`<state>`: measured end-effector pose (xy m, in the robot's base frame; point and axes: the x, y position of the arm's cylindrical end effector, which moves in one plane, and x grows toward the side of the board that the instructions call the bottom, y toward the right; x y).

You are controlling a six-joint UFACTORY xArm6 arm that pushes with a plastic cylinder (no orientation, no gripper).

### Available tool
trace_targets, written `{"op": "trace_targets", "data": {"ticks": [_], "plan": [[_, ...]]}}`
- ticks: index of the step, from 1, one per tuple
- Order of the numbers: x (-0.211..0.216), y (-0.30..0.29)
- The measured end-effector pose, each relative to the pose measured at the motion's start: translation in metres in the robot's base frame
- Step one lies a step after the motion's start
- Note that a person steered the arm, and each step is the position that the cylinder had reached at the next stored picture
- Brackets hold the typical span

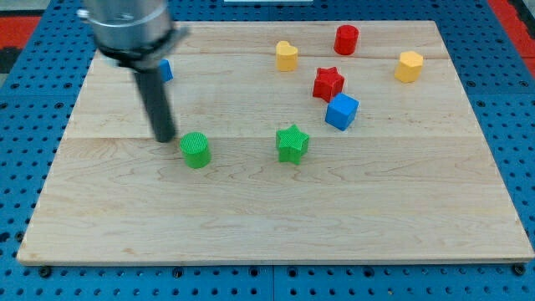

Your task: Push the blue triangle towards the center left

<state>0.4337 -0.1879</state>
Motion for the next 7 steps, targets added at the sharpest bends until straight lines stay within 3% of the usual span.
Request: {"op": "trace_targets", "data": {"ticks": [1,2,3,4,5,7], "plan": [[-0.052,-0.079],[-0.113,-0.078],[-0.142,-0.020],[-0.130,0.005],[-0.087,0.033],[-0.117,0.068]]}}
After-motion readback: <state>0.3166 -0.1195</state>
